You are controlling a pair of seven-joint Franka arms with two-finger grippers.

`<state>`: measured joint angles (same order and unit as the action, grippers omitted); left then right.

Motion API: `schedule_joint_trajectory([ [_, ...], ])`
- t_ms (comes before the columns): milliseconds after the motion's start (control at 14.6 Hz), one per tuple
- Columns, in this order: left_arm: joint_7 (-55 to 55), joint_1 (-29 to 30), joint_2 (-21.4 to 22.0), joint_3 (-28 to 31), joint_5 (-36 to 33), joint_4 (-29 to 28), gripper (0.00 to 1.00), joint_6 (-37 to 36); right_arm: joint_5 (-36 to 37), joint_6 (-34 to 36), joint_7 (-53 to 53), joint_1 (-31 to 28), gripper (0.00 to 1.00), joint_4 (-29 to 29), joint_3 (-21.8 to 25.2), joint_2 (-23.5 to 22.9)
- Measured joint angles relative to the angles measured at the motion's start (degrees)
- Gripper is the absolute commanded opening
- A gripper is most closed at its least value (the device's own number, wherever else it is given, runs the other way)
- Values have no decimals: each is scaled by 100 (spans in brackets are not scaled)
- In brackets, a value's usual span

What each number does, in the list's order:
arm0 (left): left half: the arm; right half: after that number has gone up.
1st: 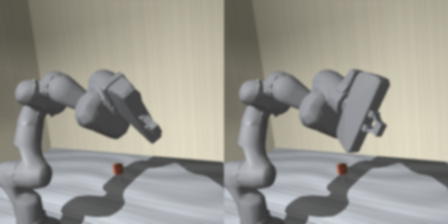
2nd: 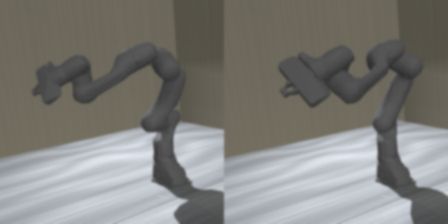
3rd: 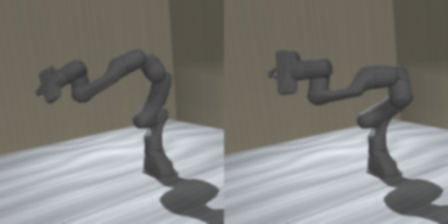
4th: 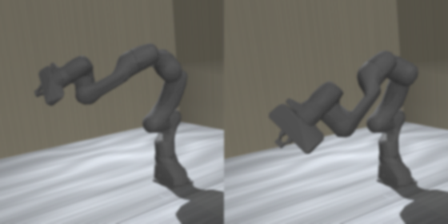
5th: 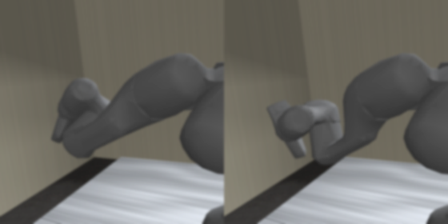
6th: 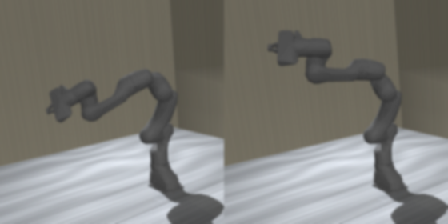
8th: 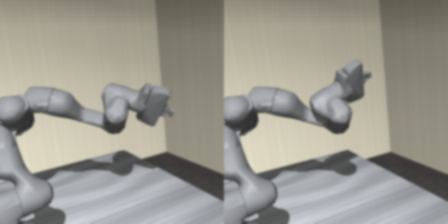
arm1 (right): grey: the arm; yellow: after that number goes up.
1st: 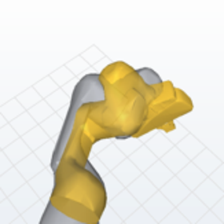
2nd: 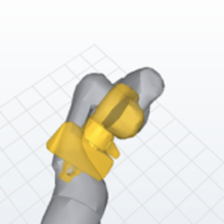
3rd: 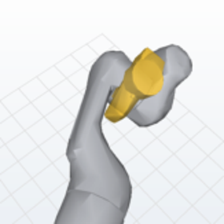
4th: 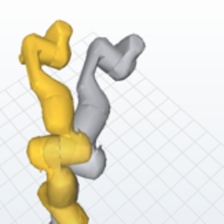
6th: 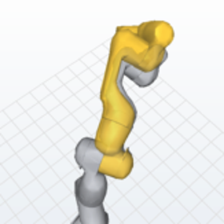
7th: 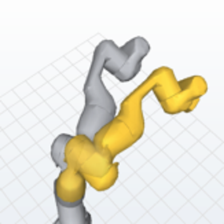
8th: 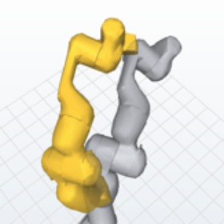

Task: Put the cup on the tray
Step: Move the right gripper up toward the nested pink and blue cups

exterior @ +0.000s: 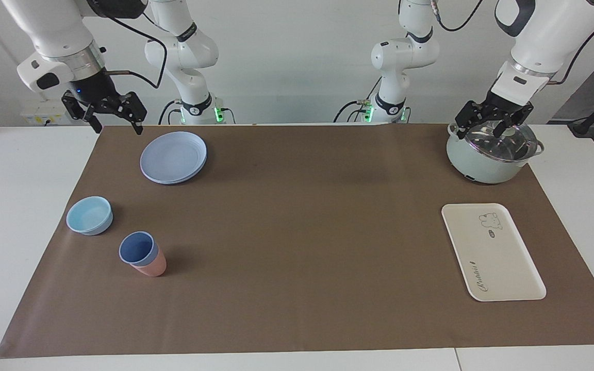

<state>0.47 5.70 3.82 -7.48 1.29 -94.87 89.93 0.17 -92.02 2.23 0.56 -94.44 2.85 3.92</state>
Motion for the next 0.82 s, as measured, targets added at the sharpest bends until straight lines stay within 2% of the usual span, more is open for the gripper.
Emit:
schedule_joint_trajectory([
  [411,-2,-8,0,-22,0,0,100,0,-337,-1763,2521,-232,100,-826,32,-146],
  [617,-2,-20,9,-103,0,11,100,41,-1087,-2431,4046,-528,100,-1052,48,-416],
  [823,-9,-20,11,-109,0,136,100,118,-1990,-2657,5932,-1005,100,-1318,64,-583],
])
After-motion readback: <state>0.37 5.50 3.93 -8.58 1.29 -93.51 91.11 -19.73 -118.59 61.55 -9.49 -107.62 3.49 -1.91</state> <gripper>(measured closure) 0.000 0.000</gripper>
